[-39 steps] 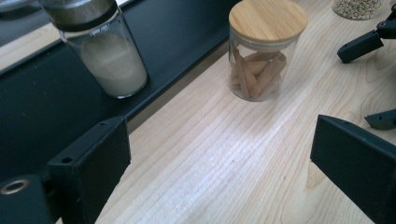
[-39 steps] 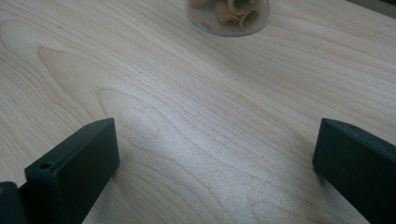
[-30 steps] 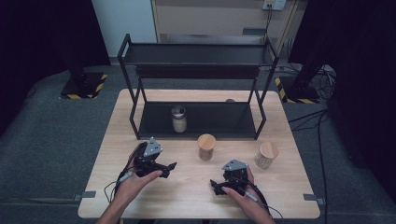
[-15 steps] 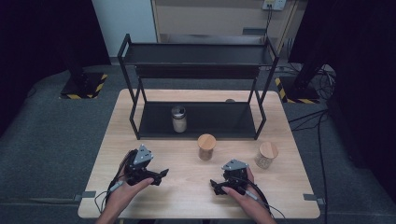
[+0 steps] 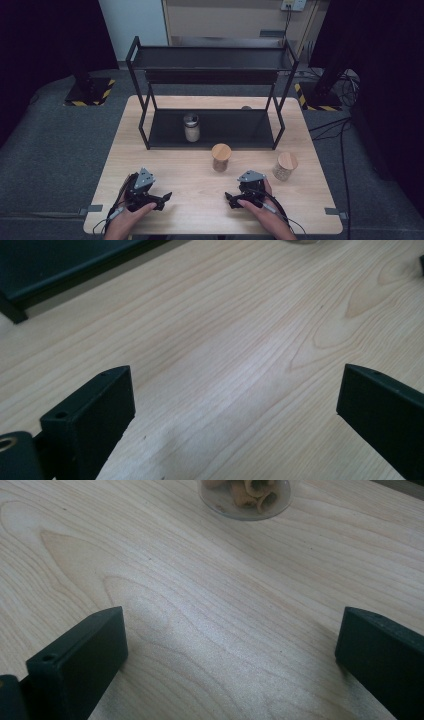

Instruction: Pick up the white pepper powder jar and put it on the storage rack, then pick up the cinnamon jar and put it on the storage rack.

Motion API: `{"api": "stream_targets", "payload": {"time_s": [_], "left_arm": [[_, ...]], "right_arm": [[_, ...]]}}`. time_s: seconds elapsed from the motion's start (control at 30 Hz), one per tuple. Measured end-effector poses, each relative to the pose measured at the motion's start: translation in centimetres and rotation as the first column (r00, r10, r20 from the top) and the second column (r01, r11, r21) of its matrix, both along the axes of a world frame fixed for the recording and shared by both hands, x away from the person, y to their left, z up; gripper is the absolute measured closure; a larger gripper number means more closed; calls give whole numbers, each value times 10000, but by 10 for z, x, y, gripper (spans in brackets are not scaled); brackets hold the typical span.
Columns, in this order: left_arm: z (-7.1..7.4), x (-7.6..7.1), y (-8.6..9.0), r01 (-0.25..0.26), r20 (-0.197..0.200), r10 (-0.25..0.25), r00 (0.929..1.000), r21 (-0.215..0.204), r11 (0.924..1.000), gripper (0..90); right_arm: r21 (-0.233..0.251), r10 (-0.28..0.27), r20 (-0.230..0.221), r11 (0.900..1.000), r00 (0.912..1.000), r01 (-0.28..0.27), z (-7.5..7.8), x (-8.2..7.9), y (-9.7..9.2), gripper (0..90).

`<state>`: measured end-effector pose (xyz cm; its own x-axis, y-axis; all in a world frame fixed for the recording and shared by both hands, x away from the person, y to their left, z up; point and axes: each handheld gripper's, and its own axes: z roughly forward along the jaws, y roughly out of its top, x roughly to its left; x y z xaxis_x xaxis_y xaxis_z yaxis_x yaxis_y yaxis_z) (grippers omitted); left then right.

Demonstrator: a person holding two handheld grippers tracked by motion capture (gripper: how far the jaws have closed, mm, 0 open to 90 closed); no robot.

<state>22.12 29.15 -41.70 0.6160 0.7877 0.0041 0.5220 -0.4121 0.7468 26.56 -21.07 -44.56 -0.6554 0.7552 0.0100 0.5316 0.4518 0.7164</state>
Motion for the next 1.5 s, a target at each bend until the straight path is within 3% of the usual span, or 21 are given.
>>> {"api": "stream_targets", "payload": {"time_s": [0.1, 0.43, 0.63, 0.87, 1.07, 1.13, 1.23, 1.5], "left_arm": [[-2, -2, 3, -95, -115, 95, 9999, -32, 9999, 9], [-8, -5, -2, -100, -444, 126, 9989, 576, 9983, 9], [-19, -1, 0, -270, -799, 312, 9963, 541, 9982, 11], [-26, 1, 5, -332, -529, 349, 9980, 324, 9989, 0], [-26, 2, 5, -422, -527, 439, 9976, 327, 9986, 0], [-26, 2, 5, -425, -535, 442, 9976, 323, 9986, 0], [-26, 2, 5, -422, -538, 439, 9976, 324, 9986, 0], [-26, 2, 5, -435, -534, 452, 9976, 317, 9986, 0]], "right_arm": [[0, 0, 0, 10000, 10000, 0, 0, 0, 0, 4], [2, -20, 2, 10000, 10000, 20, 0, 0, 0, 4], [2, -44, 0, 10000, 10000, 44, 0, 0, 1, 4], [-15, -44, 3, 10000, 10000, 44, 0, 0, 1, 5], [31, -37, -26, 10000, 10000, 37, 0, 1, 0, 12], [199, -106, -12, 9997, 9999, 106, 3, -1, -1, 58], [475, -89, 204, 9988, 9998, 79, 10, -7, -1, 39], [590, -66, 150, 9982, 9999, 57, 20, 2, 2, 34]]}}
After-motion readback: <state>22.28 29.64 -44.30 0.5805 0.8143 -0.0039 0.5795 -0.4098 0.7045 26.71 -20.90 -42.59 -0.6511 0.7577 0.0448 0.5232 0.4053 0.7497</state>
